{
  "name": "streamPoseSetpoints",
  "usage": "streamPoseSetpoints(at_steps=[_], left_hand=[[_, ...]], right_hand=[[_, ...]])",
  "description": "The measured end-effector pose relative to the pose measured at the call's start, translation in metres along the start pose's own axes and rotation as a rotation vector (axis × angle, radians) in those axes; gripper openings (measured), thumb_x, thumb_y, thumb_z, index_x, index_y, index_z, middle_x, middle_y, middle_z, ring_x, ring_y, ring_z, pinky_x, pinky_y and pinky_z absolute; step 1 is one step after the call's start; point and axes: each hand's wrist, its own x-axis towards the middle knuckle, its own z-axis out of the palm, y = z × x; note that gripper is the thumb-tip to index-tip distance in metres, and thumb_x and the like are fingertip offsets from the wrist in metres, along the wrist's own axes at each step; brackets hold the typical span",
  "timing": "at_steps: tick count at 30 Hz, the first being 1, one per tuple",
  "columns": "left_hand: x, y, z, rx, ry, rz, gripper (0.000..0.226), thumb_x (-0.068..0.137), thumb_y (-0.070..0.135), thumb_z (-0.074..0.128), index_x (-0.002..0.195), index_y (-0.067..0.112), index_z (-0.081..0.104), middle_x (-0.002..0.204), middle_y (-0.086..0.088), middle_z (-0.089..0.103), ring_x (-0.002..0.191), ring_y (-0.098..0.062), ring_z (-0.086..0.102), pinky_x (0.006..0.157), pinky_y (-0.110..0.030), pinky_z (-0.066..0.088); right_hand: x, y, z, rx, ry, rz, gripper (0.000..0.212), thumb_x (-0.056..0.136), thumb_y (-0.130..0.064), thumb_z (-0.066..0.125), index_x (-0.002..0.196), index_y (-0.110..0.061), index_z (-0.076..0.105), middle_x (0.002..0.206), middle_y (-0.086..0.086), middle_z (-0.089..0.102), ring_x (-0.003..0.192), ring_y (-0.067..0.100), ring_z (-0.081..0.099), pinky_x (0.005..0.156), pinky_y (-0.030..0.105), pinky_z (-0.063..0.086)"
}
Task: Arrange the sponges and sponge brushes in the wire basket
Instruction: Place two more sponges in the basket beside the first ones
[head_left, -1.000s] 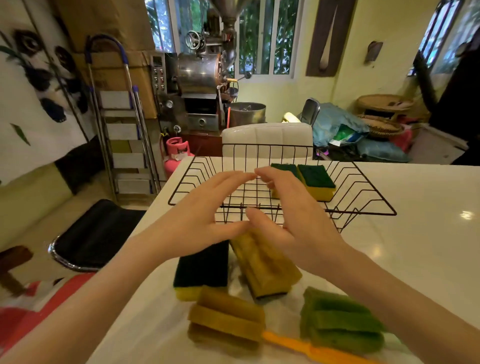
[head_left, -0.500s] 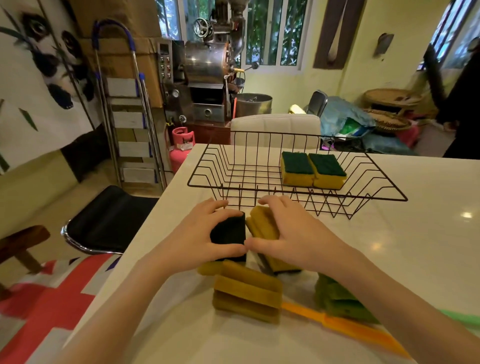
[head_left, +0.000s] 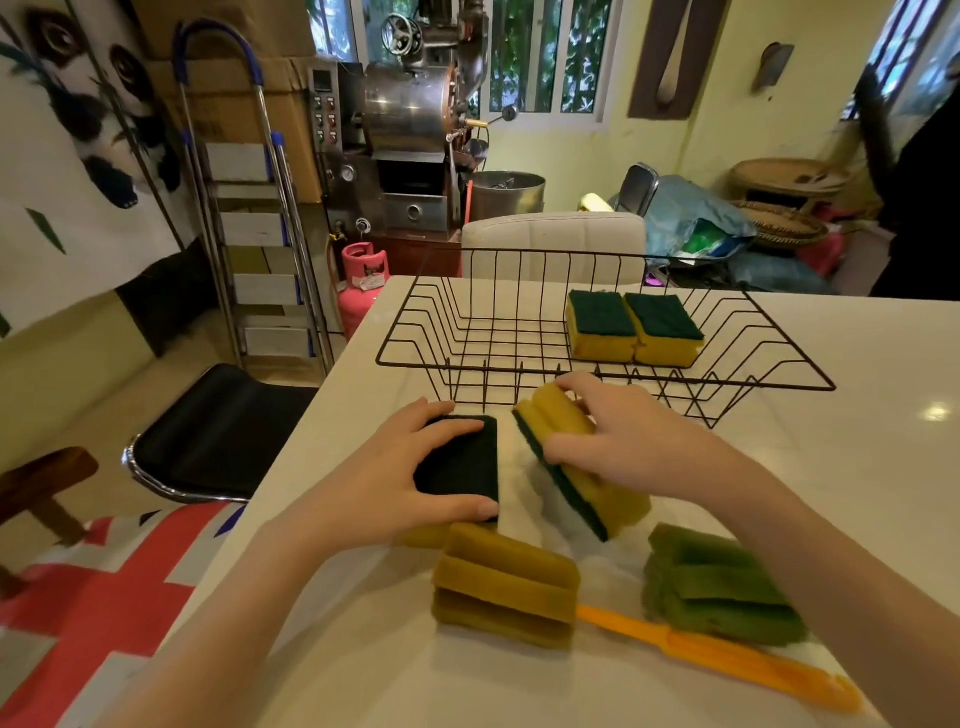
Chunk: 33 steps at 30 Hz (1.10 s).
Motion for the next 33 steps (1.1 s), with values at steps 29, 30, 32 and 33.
streamPoseSetpoints(at_steps=[29, 30, 32, 33], left_hand=[[-0.001, -0.001, 0.003, -0.049, 0.160, 0.071, 0.051, 0.052, 0.068, 0.060, 0.096, 0.046, 0.047, 0.115, 0.030, 0.037, 0.109, 0.007, 0.034, 0.080, -0.007, 0.031], [-0.001, -0.001, 0.003, -0.045, 0.167, 0.074, 0.051, 0.051, 0.068, 0.060, 0.095, 0.046, 0.048, 0.118, 0.028, 0.038, 0.111, 0.005, 0.034, 0.082, -0.009, 0.032], [-0.001, -0.002, 0.004, -0.038, 0.153, 0.074, 0.051, 0.051, 0.069, 0.061, 0.095, 0.047, 0.048, 0.124, 0.023, 0.037, 0.115, 0.002, 0.034, 0.087, -0.014, 0.033], [-0.001, -0.003, 0.003, -0.033, 0.132, 0.075, 0.052, 0.051, 0.069, 0.062, 0.097, 0.048, 0.047, 0.125, 0.023, 0.036, 0.116, 0.002, 0.033, 0.089, -0.016, 0.032]], right_hand=[[-0.001, 0.020, -0.012, -0.050, -0.116, -0.347, 0.047, 0.078, -0.022, 0.058, 0.121, -0.032, 0.042, 0.141, -0.006, 0.036, 0.121, 0.006, 0.031, 0.097, 0.025, 0.033], [-0.001, 0.020, -0.013, -0.029, -0.186, -0.381, 0.048, 0.073, -0.026, 0.060, 0.117, -0.036, 0.044, 0.143, -0.009, 0.030, 0.121, 0.002, 0.025, 0.094, 0.019, 0.031], [-0.002, 0.021, -0.012, -0.032, -0.327, -0.390, 0.049, 0.064, -0.034, 0.061, 0.109, -0.042, 0.043, 0.146, -0.015, 0.020, 0.119, -0.002, 0.019, 0.085, 0.010, 0.030], [-0.001, 0.022, -0.011, -0.045, -0.369, -0.382, 0.050, 0.062, -0.037, 0.062, 0.108, -0.043, 0.042, 0.145, -0.016, 0.018, 0.118, 0.001, 0.021, 0.083, 0.010, 0.033]])
